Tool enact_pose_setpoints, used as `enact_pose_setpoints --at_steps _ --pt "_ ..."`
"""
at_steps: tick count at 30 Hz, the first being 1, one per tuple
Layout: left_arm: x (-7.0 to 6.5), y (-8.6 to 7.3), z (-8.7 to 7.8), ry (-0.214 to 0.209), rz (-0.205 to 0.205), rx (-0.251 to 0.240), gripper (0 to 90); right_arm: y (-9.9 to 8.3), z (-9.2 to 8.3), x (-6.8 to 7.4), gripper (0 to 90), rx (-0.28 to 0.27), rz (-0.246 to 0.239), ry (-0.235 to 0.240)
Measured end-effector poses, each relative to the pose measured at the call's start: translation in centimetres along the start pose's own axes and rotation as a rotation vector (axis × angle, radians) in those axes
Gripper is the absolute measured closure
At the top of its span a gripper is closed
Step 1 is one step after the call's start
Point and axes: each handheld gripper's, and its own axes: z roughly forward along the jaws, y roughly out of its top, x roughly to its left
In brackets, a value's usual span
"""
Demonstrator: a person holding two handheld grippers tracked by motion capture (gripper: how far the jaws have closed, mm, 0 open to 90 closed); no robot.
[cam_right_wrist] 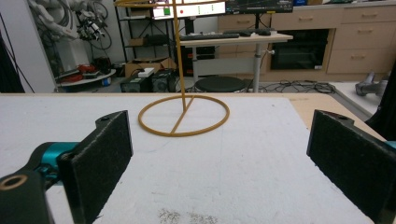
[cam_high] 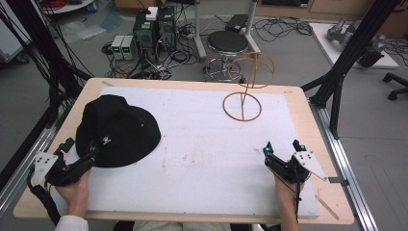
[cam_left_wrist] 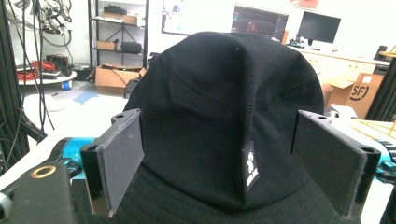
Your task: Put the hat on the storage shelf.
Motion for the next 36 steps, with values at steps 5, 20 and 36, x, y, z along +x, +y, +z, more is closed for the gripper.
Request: enact_pose_setpoints --at_steps 5,20,36 --pt "0.0 0.0 -0.1 0.005 -0.003 -0.002 17.4 0.0 0.1 0.1 5.9 -0.002 -0.007 0.002" --pt "0.0 0.0 -0.1 -0.003 -0.001 -0.001 17.3 0.0 0.1 0.1 6.0 0.009 0.006 0.005" --pt "-1.0 1.8 1.1 -0.128 0.017 0.010 18.0 -0.1 0.2 0.1 5.9 0.018 0.007 0.010"
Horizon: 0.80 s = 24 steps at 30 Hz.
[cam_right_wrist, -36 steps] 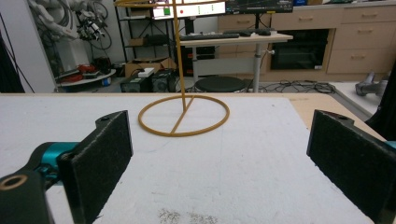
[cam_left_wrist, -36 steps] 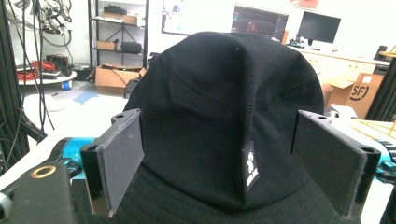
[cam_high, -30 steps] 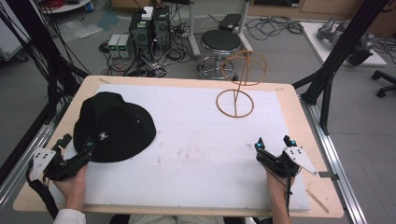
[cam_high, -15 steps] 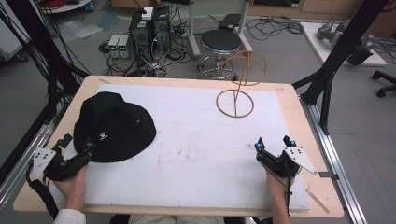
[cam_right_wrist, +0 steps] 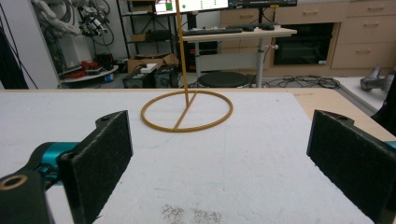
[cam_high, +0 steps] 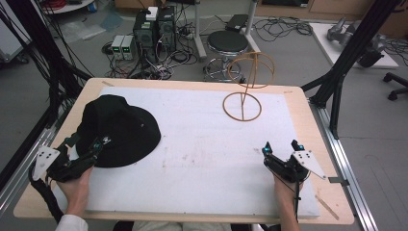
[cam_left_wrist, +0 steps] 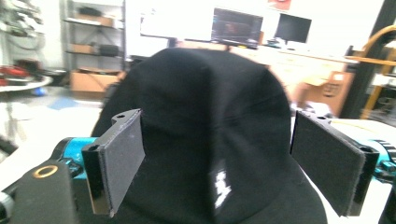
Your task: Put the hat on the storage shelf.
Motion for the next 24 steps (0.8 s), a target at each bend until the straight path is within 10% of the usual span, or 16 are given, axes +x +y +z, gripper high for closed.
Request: enact_pose_setpoints --at_steps 7,24 --pt "-0.4 0.8 0.9 -0.008 0.070 0.062 18.2 0.0 0.1 0.1 5.9 0.006 -0.015 0.009" --pt "0.6 1.0 4.3 0.008 -0.013 0.178 19.1 -0.2 0.2 0.6 6.0 0.030 -0.030 0.023"
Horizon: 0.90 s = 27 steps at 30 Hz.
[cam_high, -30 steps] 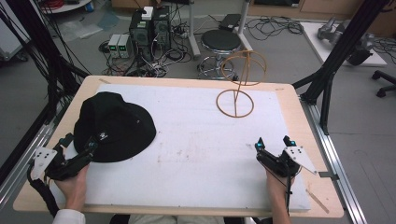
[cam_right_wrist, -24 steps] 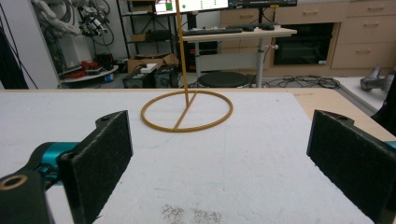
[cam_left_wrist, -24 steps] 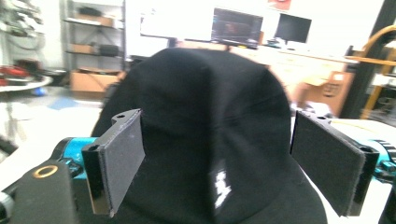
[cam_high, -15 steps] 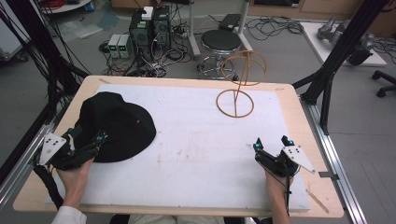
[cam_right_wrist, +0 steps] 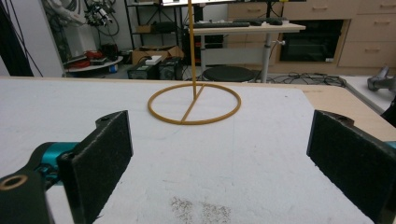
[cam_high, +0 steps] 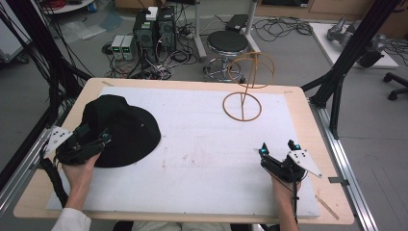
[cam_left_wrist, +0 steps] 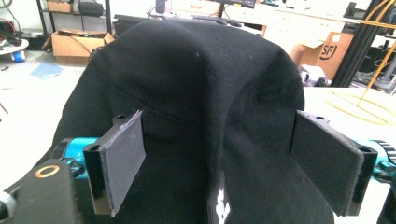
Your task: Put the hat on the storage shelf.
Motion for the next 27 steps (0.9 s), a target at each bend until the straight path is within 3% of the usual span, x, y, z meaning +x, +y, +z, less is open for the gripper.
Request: enact_pose_setpoints --at_steps 1,4,7,10,12,16,18,20,21,23,24,27 --pt "-0.1 0.1 0.4 0.019 0.004 0.024 20.6 0.0 0.0 0.0 6.0 -0.002 -0.013 0.000" --pt "-0.1 0.1 0.9 0.010 0.017 0.039 24.5 0.0 0.1 0.1 6.0 -0.002 -0.028 0.000" --pt "-0.6 0.1 1.6 0.026 0.065 0.067 25.9 0.0 0.1 0.2 6.0 0.002 -0.024 0.002" --pt "-0.8 -0.1 1.7 0.038 0.085 0.085 28.7 0.0 0.1 0.1 6.0 -0.002 -0.025 0.004" --pt "-0.9 -0.2 1.8 0.063 0.092 0.091 31.3 0.0 0.1 0.2 5.9 -0.002 -0.027 0.002" --pt "-0.7 -0.4 1.8 0.048 0.090 0.101 38.9 0.0 0.1 0.3 5.9 -0.003 -0.031 0.005" --pt "-0.7 -0.5 1.9 -0.001 0.088 0.103 50.9 -0.1 0.1 0.3 5.9 0.005 -0.035 0.010" --pt "-0.8 -0.5 1.9 -0.005 0.093 0.102 63.2 -0.1 0.2 0.3 5.9 0.007 -0.037 0.011" --pt "-0.9 -0.5 1.7 0.027 0.104 0.102 69.7 -0.1 0.2 0.3 6.0 0.006 -0.038 0.011" --pt "-0.8 -0.5 1.6 0.039 0.088 0.095 83.0 -0.1 0.2 0.3 6.0 0.005 -0.038 0.011" --pt "-0.6 -0.5 1.3 0.033 0.035 0.084 83.9 -0.1 0.2 0.3 6.0 0.005 -0.038 0.011" --pt "-0.7 -0.5 1.4 0.041 0.038 0.088 85.3 -0.1 0.2 0.4 5.9 0.005 -0.040 0.012"
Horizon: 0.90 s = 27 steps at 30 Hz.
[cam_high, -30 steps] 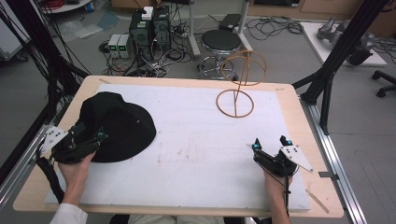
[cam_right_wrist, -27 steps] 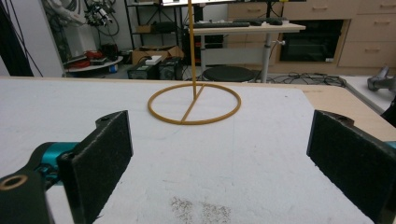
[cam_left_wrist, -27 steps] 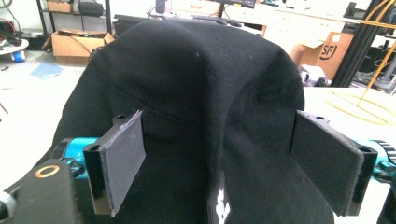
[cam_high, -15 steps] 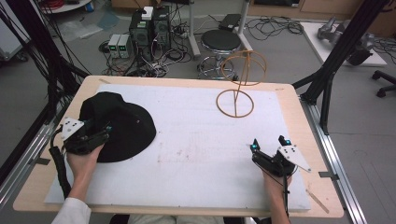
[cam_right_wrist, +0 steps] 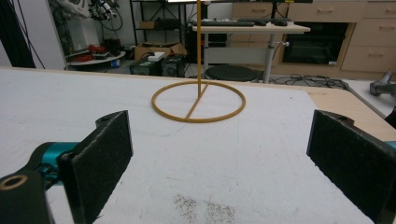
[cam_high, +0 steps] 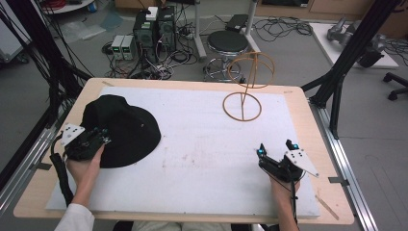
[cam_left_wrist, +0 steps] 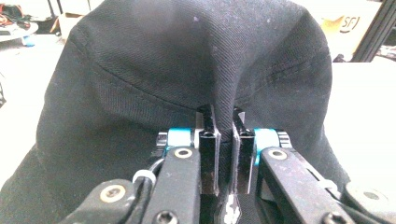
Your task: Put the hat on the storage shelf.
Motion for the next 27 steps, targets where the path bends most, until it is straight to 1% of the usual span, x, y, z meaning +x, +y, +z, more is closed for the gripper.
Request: enact_pose_setpoints --at_steps 2,3,4,6,8,9,10,11,13,14,15,16,17,18,19,20,21,22,23,24,25,26,27 --pt "0.0 0.0 0.0 -0.003 -0.007 -0.001 85.6 0.0 0.0 0.0 5.9 -0.002 -0.002 0.001" --pt "0.1 0.0 -0.1 -0.009 0.011 -0.006 85.7 0.0 0.0 0.0 6.0 -0.002 -0.002 0.002" --pt "0.1 0.0 -0.1 -0.009 0.011 -0.006 85.8 0.0 0.0 0.0 6.0 -0.002 -0.001 0.003" --pt "0.0 0.0 -0.1 -0.008 0.031 -0.008 85.8 0.0 0.0 0.0 6.0 -0.001 -0.002 0.003" --pt "0.0 0.0 -0.1 -0.009 0.026 -0.010 85.7 0.0 0.0 0.0 6.0 -0.001 0.000 0.003" --pt "-0.1 0.0 -0.2 -0.021 0.015 -0.016 85.7 0.0 0.0 -0.1 5.9 0.000 0.003 0.004" --pt "-0.1 0.0 -0.2 -0.021 0.015 -0.016 85.7 0.0 0.0 -0.1 6.0 0.001 0.003 0.004" --pt "-0.2 0.1 -0.2 -0.025 0.022 -0.028 85.7 0.0 0.1 -0.1 5.9 0.003 0.005 0.004" --pt "-0.3 0.2 -0.3 -0.025 0.023 -0.032 85.7 0.0 0.1 -0.1 5.9 0.006 0.010 0.003" --pt "-0.4 0.4 -0.5 -0.029 0.020 -0.046 85.7 0.0 0.1 -0.2 5.9 0.004 0.010 0.005" --pt "-0.4 0.4 -0.5 -0.029 0.020 -0.046 85.7 0.0 0.1 -0.2 5.9 0.004 0.010 0.005" --pt "-0.4 0.5 -0.6 -0.028 0.013 -0.056 85.7 0.0 0.0 -0.1 5.9 0.005 0.012 0.005" --pt "-0.3 0.8 -0.6 -0.037 -0.009 -0.059 85.7 0.0 0.1 -0.1 5.9 0.000 0.007 0.008" --pt "-0.3 0.8 -0.6 -0.037 -0.009 -0.059 85.7 0.0 0.1 -0.1 5.9 0.000 0.005 0.006" --pt "-0.2 0.9 -0.7 -0.048 -0.010 -0.062 85.7 0.0 0.1 -0.1 5.9 0.003 0.007 0.009" --pt "-0.2 1.0 -0.8 -0.055 -0.009 -0.071 85.7 0.0 0.1 -0.1 5.9 0.005 0.008 0.011" --pt "-0.3 1.4 -1.1 -0.079 0.007 -0.098 85.7 0.0 0.2 -0.2 6.0 0.006 0.012 0.015" --pt "-0.3 1.4 -1.1 -0.079 0.007 -0.098 85.7 0.0 0.2 -0.2 6.0 0.006 0.012 0.015" --pt "-0.6 1.8 -1.3 -0.095 0.016 -0.129 85.7 0.0 0.2 -0.2 5.9 0.005 0.017 0.017" --pt "-0.6 1.8 -1.3 -0.095 0.016 -0.129 85.7 0.0 0.2 -0.2 5.9 0.005 0.017 0.017" --pt "-1.1 2.4 -1.4 -0.111 0.023 -0.165 85.6 0.0 0.2 -0.3 5.9 0.006 0.023 0.019" --pt "-1.1 2.4 -1.4 -0.111 0.023 -0.165 85.5 0.0 0.2 -0.3 5.9 0.006 0.023 0.019" --pt "-1.4 2.8 -1.4 -0.118 0.026 -0.183 85.5 0.0 0.2 -0.3 5.9 0.009 0.029 0.018"
